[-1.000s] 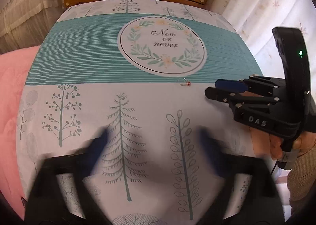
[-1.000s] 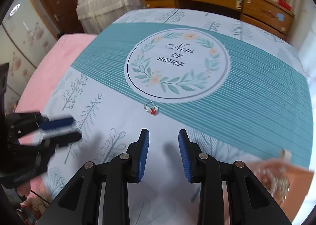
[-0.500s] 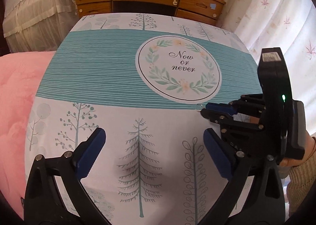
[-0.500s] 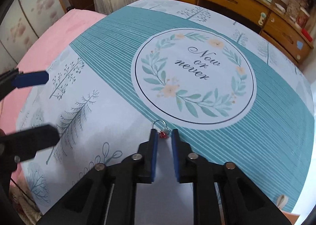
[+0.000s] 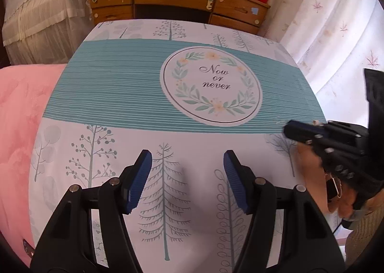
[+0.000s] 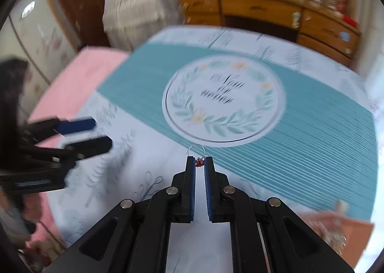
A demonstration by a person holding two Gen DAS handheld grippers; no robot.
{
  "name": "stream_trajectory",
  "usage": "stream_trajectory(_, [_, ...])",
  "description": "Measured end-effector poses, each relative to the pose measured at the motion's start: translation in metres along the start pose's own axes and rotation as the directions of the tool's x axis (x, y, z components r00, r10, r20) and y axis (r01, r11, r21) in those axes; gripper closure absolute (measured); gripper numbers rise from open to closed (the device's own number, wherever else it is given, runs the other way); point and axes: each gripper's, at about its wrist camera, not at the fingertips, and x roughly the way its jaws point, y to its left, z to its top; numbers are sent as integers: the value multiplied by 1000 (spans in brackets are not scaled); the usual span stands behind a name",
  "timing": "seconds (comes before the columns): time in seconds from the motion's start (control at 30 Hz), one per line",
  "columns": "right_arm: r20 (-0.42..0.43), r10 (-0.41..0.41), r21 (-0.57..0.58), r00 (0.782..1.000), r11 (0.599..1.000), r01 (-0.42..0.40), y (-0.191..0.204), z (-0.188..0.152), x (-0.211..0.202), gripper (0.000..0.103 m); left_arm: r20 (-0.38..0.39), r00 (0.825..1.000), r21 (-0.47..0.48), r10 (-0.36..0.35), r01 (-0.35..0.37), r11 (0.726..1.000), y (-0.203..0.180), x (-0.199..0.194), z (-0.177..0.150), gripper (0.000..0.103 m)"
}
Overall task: Organize jewelry
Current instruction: 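Carry the earring into the pink box and open the right tool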
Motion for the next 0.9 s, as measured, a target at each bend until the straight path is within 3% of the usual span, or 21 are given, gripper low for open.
stream_trajectory(0.17, [108, -54, 100, 993, 994, 43, -30, -23, -79, 96, 40, 999, 47, -27, 25, 999, -25, -20, 0, 43])
stream_trajectory(0.37, [129, -136, 253, 982, 962, 100, -67, -63, -141, 96, 82, 994, 136, -75, 64, 989, -69, -42, 1, 43])
stream_trajectory(0.67, [112, -219, 440, 969, 885, 149, -99, -125, -176, 96, 92, 981, 283, -174, 141, 949, -154, -56, -2, 43])
stream_trajectory(0.9, [87, -244, 536, 966, 829, 161, -122, -144, -179, 96, 71, 974, 367, -213, 174, 914, -207, -48, -6, 43])
